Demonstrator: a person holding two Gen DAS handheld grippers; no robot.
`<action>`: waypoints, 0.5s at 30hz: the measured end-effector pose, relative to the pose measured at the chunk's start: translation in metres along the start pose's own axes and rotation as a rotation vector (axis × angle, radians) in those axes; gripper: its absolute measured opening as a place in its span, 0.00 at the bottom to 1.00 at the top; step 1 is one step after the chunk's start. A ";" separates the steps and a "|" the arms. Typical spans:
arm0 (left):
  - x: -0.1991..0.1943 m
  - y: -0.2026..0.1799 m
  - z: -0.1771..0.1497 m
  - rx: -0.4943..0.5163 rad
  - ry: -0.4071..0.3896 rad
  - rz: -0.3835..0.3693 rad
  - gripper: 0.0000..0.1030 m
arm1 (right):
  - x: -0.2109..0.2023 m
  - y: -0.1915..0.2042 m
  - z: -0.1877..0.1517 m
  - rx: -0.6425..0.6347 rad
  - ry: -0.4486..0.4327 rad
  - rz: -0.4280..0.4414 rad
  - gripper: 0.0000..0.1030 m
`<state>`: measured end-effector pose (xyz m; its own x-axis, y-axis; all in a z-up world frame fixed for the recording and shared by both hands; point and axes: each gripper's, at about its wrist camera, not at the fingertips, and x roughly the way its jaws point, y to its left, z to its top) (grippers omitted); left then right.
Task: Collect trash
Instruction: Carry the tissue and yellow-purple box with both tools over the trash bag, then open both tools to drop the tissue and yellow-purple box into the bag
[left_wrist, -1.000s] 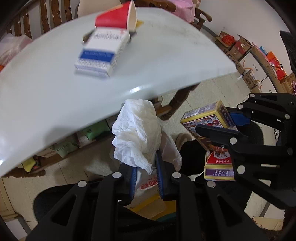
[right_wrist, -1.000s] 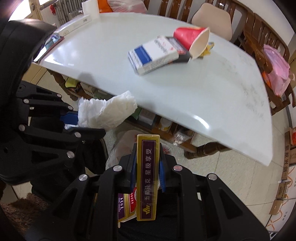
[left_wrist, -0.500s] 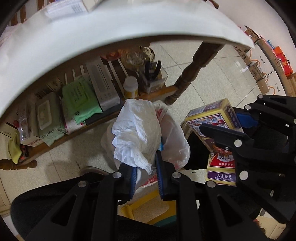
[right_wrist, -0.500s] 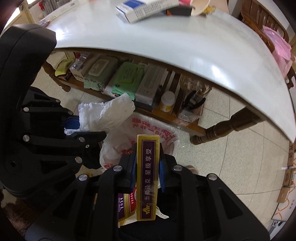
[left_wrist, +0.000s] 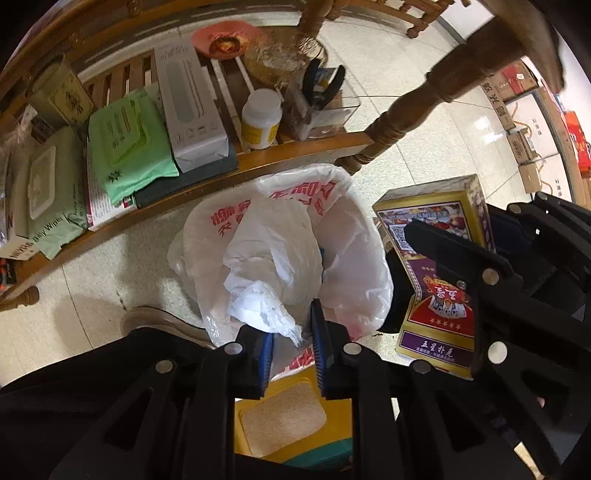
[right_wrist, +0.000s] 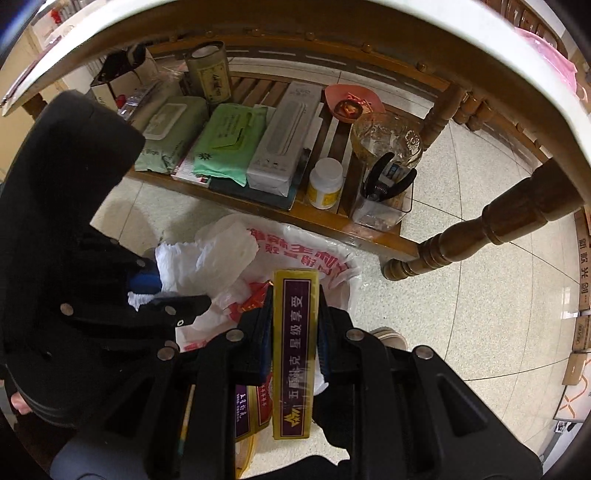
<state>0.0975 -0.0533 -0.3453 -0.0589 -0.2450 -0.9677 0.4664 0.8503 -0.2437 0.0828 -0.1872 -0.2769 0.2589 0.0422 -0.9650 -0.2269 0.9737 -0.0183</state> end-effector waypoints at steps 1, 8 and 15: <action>0.004 0.002 0.001 -0.009 0.006 -0.005 0.18 | 0.004 0.000 0.000 0.000 0.003 -0.002 0.19; 0.035 0.011 0.006 -0.058 0.063 -0.032 0.18 | 0.040 -0.001 0.000 0.022 0.055 0.013 0.19; 0.057 0.021 0.011 -0.083 0.110 -0.017 0.19 | 0.073 -0.008 -0.002 0.035 0.118 0.027 0.19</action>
<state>0.1136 -0.0542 -0.4053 -0.1643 -0.2111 -0.9635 0.3899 0.8834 -0.2601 0.1015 -0.1921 -0.3476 0.1408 0.0440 -0.9891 -0.1990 0.9799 0.0152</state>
